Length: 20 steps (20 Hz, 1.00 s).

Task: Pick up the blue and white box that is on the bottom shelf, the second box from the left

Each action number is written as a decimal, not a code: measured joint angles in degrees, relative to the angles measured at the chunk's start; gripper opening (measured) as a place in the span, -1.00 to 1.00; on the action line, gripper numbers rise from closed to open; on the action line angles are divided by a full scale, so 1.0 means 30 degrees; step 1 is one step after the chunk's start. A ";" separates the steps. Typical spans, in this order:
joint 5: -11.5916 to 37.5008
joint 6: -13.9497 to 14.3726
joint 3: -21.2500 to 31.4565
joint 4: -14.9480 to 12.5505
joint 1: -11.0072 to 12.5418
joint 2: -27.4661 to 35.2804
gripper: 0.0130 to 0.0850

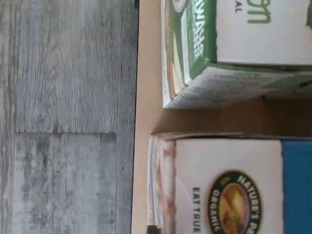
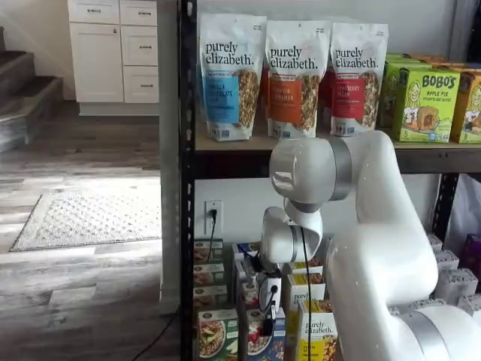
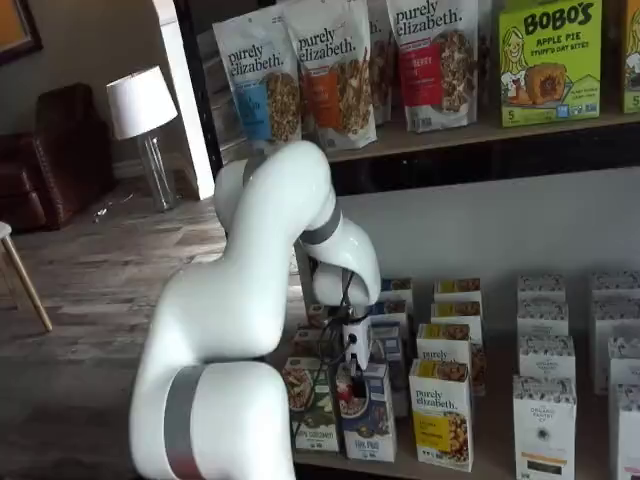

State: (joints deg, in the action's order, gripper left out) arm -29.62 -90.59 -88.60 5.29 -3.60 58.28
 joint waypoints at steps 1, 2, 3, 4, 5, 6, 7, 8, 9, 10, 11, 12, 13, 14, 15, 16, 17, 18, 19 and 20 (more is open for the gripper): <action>0.0006 0.0008 0.0024 -0.0004 -0.0003 -0.0015 0.22; 0.0018 0.0015 0.0050 -0.0007 -0.0008 -0.0033 0.22; 0.0029 0.0029 0.0076 -0.0018 -0.0013 -0.0051 0.11; 0.0025 0.0035 0.0092 -0.0021 -0.0017 -0.0068 0.11; 0.0017 0.0040 0.0112 -0.0023 -0.0022 -0.0085 0.00; 0.0014 0.0041 0.0131 -0.0022 -0.0025 -0.0103 0.00; 0.0012 0.0041 0.0161 -0.0019 -0.0028 -0.0126 -0.11; 0.0015 0.0047 0.0186 -0.0019 -0.0030 -0.0148 -0.11; 0.0021 0.0114 0.0216 -0.0089 -0.0033 -0.0171 -0.11; 0.0084 0.0198 0.0276 -0.0186 -0.0038 -0.0202 -0.11; 0.0131 0.0288 0.0334 -0.0286 -0.0043 -0.0234 -0.11; 0.0214 0.0413 0.0437 -0.0429 -0.0049 -0.0285 -0.11; 0.0278 0.0480 0.0546 -0.0506 -0.0053 -0.0346 -0.11; 0.0316 0.0524 0.0659 -0.0557 -0.0054 -0.0415 -0.11; 0.0364 0.0557 0.0823 -0.0595 -0.0055 -0.0516 -0.11; 0.0420 0.0545 0.0986 -0.0584 -0.0056 -0.0615 -0.11; 0.0511 0.0442 0.1249 -0.0472 -0.0057 -0.0779 -0.11; 0.0583 0.0314 0.1500 -0.0335 -0.0057 -0.0954 -0.11; 0.0667 0.0179 0.1793 -0.0180 -0.0057 -0.1149 -0.11; 0.0770 0.0109 0.2069 -0.0106 -0.0057 -0.1341 -0.11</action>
State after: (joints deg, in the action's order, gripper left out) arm -27.31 -90.26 -82.39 4.97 -3.77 54.26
